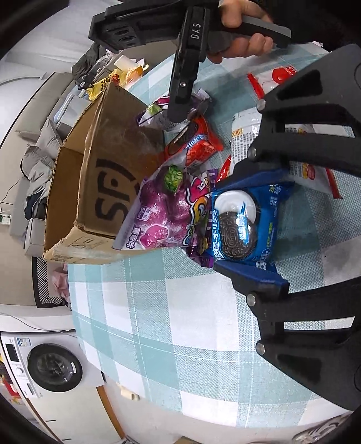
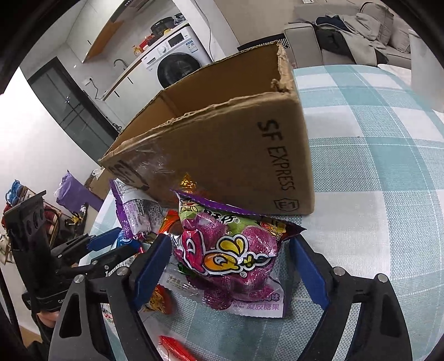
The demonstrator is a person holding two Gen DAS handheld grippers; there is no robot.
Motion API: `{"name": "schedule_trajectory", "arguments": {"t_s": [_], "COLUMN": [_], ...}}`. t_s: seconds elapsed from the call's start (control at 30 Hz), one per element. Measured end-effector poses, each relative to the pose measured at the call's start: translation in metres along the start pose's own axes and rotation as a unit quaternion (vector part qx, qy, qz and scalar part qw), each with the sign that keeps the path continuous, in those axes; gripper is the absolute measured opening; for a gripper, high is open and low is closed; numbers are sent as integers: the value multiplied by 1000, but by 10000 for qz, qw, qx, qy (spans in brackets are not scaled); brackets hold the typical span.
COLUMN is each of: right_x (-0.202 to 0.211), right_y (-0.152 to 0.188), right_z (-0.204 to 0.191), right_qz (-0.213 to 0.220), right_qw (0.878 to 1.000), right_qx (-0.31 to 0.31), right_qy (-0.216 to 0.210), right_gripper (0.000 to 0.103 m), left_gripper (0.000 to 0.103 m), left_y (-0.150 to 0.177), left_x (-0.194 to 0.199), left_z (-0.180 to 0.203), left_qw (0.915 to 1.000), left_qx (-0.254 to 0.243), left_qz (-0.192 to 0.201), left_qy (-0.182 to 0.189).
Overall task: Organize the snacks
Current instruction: 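Grasp the blue Oreo packet with left tool while right tool grasps the purple grape bag, then lift both held packets and carry them over the cardboard box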
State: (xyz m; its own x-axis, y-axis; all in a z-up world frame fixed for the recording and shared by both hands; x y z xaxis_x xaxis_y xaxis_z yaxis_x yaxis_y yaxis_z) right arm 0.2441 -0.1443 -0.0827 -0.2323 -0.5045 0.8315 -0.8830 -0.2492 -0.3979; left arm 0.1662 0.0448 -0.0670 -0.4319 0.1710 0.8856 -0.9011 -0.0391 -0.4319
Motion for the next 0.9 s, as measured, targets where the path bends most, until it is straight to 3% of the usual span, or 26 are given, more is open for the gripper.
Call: {"name": "schedule_trajectory", "arguments": {"t_s": [0.2, 0.4, 0.9], "right_x": [1, 2, 20], "right_y": [0, 3, 6], "right_z": [-2, -10, -22], "right_qz": [-50, -3, 262], "right_qw": [9998, 9998, 9986], "right_qx": [8, 198, 454], "right_qy": [-174, -71, -118], "right_gripper": [75, 66, 62], "left_gripper": [45, 45, 43], "left_y": [2, 2, 3], "left_x": [4, 10, 29], "left_z": [2, 2, 7], "left_qw": [10000, 9998, 9988], "left_qx": [-5, 39, 47], "left_qz": [78, 178, 491], "left_qy": [8, 42, 60]}}
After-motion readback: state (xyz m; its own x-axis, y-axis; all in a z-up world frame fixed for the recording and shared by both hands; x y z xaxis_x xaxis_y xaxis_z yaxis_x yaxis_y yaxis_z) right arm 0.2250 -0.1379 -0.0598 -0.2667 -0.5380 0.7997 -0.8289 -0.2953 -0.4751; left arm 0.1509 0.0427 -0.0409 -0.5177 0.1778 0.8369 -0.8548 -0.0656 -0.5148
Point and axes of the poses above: each gripper's, at about its wrist camera, not at the fingertips, and x roughly against the way its jaws point, z to its right, y to its underside, the point moved 2 cm from there along -x, roughly the way its jaws point, and after that the axes turned 12 degrees about -z, right-handed, at the moved point
